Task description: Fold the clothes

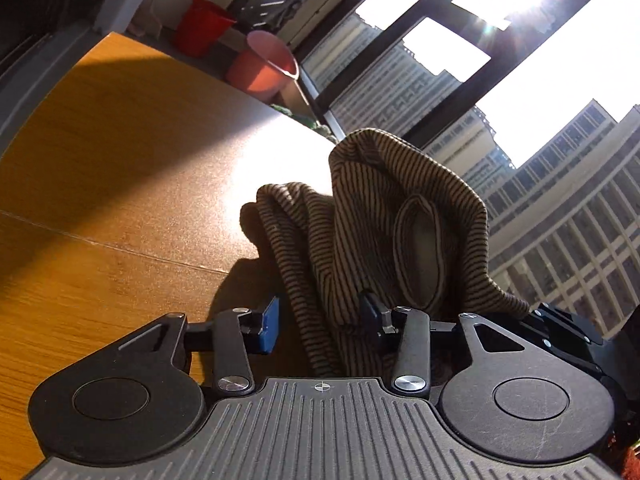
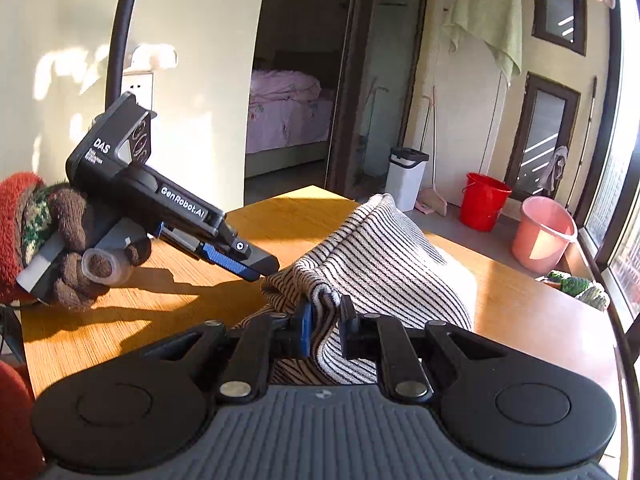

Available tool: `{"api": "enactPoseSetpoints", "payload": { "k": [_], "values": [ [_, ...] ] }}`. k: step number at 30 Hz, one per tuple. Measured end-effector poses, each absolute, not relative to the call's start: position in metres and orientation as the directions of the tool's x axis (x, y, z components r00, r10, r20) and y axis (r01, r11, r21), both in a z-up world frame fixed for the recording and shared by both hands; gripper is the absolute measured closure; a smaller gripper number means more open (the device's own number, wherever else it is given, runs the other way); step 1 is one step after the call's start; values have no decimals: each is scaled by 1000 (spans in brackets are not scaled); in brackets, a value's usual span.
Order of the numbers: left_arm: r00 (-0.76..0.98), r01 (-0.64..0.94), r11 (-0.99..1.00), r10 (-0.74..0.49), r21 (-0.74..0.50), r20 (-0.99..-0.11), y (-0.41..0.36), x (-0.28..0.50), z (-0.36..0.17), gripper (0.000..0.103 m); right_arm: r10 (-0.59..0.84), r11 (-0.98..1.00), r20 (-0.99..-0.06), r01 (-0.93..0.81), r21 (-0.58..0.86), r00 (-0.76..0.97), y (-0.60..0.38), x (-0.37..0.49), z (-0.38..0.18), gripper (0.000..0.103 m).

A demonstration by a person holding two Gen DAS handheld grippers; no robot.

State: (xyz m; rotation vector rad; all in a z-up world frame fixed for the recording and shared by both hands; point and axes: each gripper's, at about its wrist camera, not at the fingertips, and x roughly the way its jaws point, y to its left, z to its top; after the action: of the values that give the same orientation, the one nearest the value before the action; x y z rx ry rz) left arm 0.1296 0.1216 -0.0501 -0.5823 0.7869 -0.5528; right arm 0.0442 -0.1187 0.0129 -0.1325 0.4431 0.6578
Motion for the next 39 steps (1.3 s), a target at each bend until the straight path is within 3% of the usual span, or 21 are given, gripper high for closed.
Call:
{"api": "enactPoseSetpoints", "payload": {
  "k": [2,6,12,14,20,23,25,27,29,31,34,35,36,37,38,39],
  "values": [
    [548,275,688,-686,-672,-479,100,133,-52,58,621,776,-369,-608,168,692,-141,50,31,93],
    [500,354,676,-721,-647,-480,60,136,-51,53,685,729,-312,-623,283,658,-151,57,52,93],
    [460,360,621,-768,-697,-446,50,135,-65,53,749,654,-422,-671,350,510,-129,64,19,92],
    [461,359,619,-768,-699,-444,53,135,-67,60,757,643,-442,-669,373,481,-124,68,12,92],
    [444,396,620,-775,-677,-449,71,125,-62,57,743,648,-510,-656,387,433,-120,73,-7,92],
    [426,439,627,-776,-643,-465,87,115,-55,51,717,667,-541,-658,349,440,-122,65,-12,92],
    [448,458,689,-725,-562,-523,96,104,-49,36,701,676,-560,-661,325,441,-119,60,-18,92],
    [499,460,747,-664,-480,-556,104,96,-42,28,681,685,-587,-664,300,438,-113,57,-26,92],
    [540,433,748,-662,-503,-519,122,93,-31,18,646,695,-619,-679,236,447,-106,51,-36,92],
    [572,411,717,-683,-562,-454,142,94,-21,14,623,692,-628,-702,165,467,-100,43,-40,92],
    [628,330,730,-643,-598,-439,151,102,-14,10,585,697,-616,-716,48,528,-96,30,-28,92],
    [645,302,733,-628,-610,-435,153,105,-11,13,574,703,-603,-711,17,554,-97,26,-21,87],
    [663,274,734,-612,-621,-431,156,107,-9,16,559,716,-583,-698,-20,589,-99,21,-13,74],
    [679,246,735,-596,-632,-428,159,110,-7,29,533,732,-556,-677,-76,638,-99,14,-5,62],
    [680,232,728,-596,-645,-427,164,108,-9,41,502,743,-515,-652,-154,695,-97,5,2,36],
    [673,234,720,-604,-653,-426,164,106,-11,45,473,743,-468,-623,-244,747,-92,-5,7,25]
  ]
}}
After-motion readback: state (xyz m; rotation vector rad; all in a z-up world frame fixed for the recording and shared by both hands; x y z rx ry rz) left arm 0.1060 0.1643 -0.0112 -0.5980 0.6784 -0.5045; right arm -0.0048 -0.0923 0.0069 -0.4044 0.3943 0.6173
